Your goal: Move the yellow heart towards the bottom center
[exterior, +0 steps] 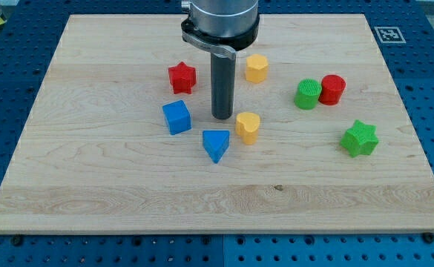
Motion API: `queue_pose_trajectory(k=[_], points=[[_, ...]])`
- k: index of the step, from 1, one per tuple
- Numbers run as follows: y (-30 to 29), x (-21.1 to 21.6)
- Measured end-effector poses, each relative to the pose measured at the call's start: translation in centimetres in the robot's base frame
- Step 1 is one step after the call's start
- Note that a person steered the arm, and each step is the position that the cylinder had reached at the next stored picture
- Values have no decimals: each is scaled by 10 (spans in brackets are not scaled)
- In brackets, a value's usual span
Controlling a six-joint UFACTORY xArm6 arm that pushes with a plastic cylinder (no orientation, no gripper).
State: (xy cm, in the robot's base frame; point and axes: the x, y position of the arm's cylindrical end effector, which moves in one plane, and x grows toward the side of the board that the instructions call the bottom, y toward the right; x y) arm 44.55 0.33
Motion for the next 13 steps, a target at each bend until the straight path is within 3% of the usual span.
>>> queue_pose_trajectory(k=[4,13], points=[[4,28],[93,10]])
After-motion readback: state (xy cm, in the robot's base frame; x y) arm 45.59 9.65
